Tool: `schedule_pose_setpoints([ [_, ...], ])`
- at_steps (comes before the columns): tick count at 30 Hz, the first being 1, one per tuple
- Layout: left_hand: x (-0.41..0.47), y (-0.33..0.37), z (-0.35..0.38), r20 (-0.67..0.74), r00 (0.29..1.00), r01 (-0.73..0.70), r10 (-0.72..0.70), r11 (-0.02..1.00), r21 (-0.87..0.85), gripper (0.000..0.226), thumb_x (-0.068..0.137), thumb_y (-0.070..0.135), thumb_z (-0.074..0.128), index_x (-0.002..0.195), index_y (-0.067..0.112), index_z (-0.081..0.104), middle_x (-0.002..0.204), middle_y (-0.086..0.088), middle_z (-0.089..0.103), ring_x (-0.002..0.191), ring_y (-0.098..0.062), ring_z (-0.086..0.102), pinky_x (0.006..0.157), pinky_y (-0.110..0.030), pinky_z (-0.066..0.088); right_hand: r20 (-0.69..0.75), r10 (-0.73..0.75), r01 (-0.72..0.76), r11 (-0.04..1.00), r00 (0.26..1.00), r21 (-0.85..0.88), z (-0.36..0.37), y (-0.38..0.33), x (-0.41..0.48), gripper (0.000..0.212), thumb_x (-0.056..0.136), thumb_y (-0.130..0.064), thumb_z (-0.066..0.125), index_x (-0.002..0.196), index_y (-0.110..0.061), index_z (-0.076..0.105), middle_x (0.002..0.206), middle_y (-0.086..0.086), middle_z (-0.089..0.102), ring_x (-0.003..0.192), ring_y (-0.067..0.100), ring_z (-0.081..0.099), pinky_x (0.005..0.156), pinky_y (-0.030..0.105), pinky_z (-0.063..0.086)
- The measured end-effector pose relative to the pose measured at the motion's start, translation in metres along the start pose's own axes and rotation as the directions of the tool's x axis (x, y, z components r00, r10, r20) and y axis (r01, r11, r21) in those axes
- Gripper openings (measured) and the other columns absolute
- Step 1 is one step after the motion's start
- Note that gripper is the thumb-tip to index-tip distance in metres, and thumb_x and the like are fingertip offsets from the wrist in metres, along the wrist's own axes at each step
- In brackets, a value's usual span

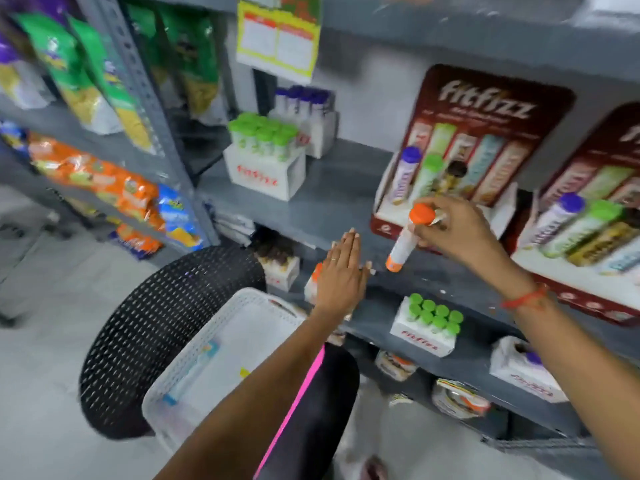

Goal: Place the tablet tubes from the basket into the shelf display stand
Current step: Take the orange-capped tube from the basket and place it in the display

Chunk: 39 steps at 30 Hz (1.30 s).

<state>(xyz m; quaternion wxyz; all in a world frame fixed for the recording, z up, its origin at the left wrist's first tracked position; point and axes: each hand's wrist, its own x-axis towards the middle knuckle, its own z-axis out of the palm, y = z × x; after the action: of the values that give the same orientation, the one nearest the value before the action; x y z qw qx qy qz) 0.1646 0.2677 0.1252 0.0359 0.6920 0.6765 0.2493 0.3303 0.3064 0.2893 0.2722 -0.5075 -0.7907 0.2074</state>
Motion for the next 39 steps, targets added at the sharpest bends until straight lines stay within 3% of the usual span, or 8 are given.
schedule_pose_setpoints([
  [7,0.031,0.034,0.026,0.132,0.990,0.034,-0.039,0.999,0.042,0.066,0.095,0.042,0.022,0.136,-0.008,0.034,0.141,-0.026,0.040,0.132,-0.036,0.036,0.113,-0.045,0.021,0.043,0.148,-0.146,0.988,0.988,-0.050,-0.081,0.022,0.028,0.031,0.076,-0.001,0.062,0.105,-0.012,0.067,0.096,0.010,0.063,0.088,0.033,0.067,0.084,0.048,0.057],
  [11,0.022,0.023,0.043,0.211,0.976,0.022,-0.056,0.987,0.161,0.076,0.092,0.052,0.001,0.146,-0.001,0.011,0.155,-0.018,0.015,0.143,-0.027,0.011,0.115,-0.037,-0.004,0.086,0.210,-0.198,0.971,0.974,-0.134,-0.102,0.030,0.041,0.027,0.075,0.006,0.060,0.096,-0.010,0.068,0.080,0.007,0.058,0.065,0.016,0.058,0.050,0.006,0.047],
  [14,0.021,0.021,0.045,0.198,0.979,0.007,-0.045,0.982,0.190,0.089,0.081,0.057,-0.020,0.147,0.002,0.004,0.156,-0.015,0.009,0.143,-0.026,0.006,0.114,-0.037,-0.006,0.072,0.279,-0.269,0.955,0.958,-0.122,-0.106,0.038,0.049,0.011,0.079,-0.003,0.064,0.088,-0.008,0.069,0.074,0.009,0.063,0.055,0.011,0.061,0.035,-0.001,0.039],
  [17,0.021,0.021,0.046,0.183,0.982,0.016,-0.051,0.982,0.186,0.086,0.083,0.057,-0.018,0.147,0.003,0.002,0.156,-0.015,0.008,0.144,-0.025,0.005,0.114,-0.037,-0.007,-0.060,0.260,-0.266,0.955,0.964,-0.132,-0.105,0.045,0.057,0.013,0.081,-0.008,0.064,0.090,-0.001,0.071,0.085,0.013,0.070,0.076,0.029,0.070,0.042,0.004,0.045],
  [21,0.019,0.022,0.044,0.184,0.981,0.029,-0.061,0.984,0.175,0.084,0.084,0.057,-0.014,0.147,0.005,0.002,0.157,-0.013,0.007,0.144,-0.025,0.004,0.114,-0.035,-0.008,-0.082,0.248,-0.261,0.914,0.965,-0.311,-0.107,0.045,0.063,0.025,0.079,-0.012,0.067,0.103,-0.006,0.070,0.109,0.018,0.070,0.097,0.033,0.067,0.085,0.033,0.053],
  [30,0.019,0.024,0.041,0.188,0.979,0.044,-0.084,0.977,0.207,0.086,0.081,0.062,-0.017,0.148,0.010,-0.003,0.158,-0.008,0.001,0.144,-0.023,-0.002,0.112,-0.034,-0.011,-0.005,0.260,-0.239,0.881,0.966,-0.409,-0.107,0.048,0.068,0.039,0.080,-0.002,0.064,0.118,-0.009,0.062,0.129,0.016,0.058,0.112,0.032,0.058,0.093,0.031,0.047],
  [35,0.019,0.027,0.040,0.200,0.975,0.053,-0.100,0.972,0.228,0.071,0.094,0.057,0.005,0.148,0.012,-0.005,0.158,-0.006,-0.002,0.143,-0.022,-0.006,0.111,-0.033,-0.012,0.045,0.272,-0.239,0.903,0.961,-0.356,-0.108,0.050,0.068,0.030,0.079,-0.001,0.066,0.108,-0.007,0.068,0.120,0.013,0.064,0.091,0.026,0.064,0.066,0.023,0.051],
  [39,0.019,0.027,0.040,0.204,0.974,0.056,-0.104,0.972,0.227,0.072,0.092,0.057,0.003,0.148,0.012,-0.005,0.158,-0.007,-0.002,0.143,-0.022,-0.006,0.112,-0.034,-0.011,-0.020,0.229,-0.221,0.906,0.973,-0.361,-0.108,0.055,0.071,0.020,0.084,-0.011,0.063,0.101,-0.006,0.070,0.113,0.014,0.070,0.094,0.031,0.067,0.083,0.033,0.052],
])
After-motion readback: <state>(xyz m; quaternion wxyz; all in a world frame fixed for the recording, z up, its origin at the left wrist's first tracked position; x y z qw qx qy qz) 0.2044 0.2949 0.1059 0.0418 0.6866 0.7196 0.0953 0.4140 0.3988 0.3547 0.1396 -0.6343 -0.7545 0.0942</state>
